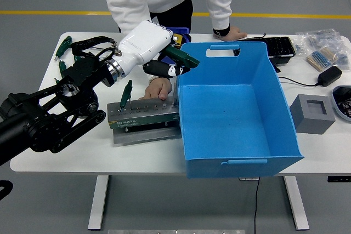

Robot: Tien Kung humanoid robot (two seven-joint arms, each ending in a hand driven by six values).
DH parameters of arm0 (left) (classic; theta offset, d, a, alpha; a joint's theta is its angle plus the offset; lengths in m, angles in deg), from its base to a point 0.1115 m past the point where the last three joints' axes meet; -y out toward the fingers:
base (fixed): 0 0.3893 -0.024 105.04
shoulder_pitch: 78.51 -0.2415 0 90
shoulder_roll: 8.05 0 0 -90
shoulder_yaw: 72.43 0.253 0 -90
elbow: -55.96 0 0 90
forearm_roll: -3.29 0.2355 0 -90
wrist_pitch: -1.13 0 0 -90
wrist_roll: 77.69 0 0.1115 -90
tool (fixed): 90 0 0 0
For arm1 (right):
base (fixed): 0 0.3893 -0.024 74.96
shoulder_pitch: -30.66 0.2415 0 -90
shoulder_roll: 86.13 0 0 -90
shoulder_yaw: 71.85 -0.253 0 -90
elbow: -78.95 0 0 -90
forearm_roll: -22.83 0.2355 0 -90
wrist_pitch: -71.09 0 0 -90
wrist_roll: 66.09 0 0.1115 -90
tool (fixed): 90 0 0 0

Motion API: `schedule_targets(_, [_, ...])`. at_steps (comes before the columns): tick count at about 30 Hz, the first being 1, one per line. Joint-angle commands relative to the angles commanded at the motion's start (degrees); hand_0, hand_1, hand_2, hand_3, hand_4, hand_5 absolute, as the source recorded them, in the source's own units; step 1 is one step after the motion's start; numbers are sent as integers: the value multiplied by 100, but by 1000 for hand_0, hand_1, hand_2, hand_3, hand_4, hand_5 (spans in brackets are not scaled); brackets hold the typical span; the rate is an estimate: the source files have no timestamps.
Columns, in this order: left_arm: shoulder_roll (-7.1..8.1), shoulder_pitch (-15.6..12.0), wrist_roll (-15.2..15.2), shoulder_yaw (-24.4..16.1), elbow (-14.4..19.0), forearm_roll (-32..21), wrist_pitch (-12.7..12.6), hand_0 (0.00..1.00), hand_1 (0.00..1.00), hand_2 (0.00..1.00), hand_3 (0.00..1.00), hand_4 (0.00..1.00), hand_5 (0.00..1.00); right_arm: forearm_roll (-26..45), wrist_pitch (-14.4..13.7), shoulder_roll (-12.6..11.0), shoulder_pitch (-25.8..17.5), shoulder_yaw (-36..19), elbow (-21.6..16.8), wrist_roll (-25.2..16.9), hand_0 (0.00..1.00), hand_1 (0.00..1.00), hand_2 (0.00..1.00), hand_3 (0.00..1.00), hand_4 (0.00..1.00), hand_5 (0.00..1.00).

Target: Lift tool from toolbox,place it in box,lift tool from toolbox,place it in box

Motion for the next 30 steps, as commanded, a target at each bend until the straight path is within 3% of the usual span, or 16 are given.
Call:
schedule_targets(6, [32,198,-8,269,40,-17,21,228,2,23,2,715,581,24,-2,-3,-3,28,0,2,790,743,750,728,974,841])
schedule_targets(19, [16,317,-58,451,3,-47,64,228,2,23,2,713,577,17,1,5,-4,35,0,4,790,743,750,728,974,840])
schedule_targets(30, [171,419,-44,622,62,-83,214,229,2,24,2,711,570,25,-2,7,-10,32,0,1,790,743,749,727,974,840])
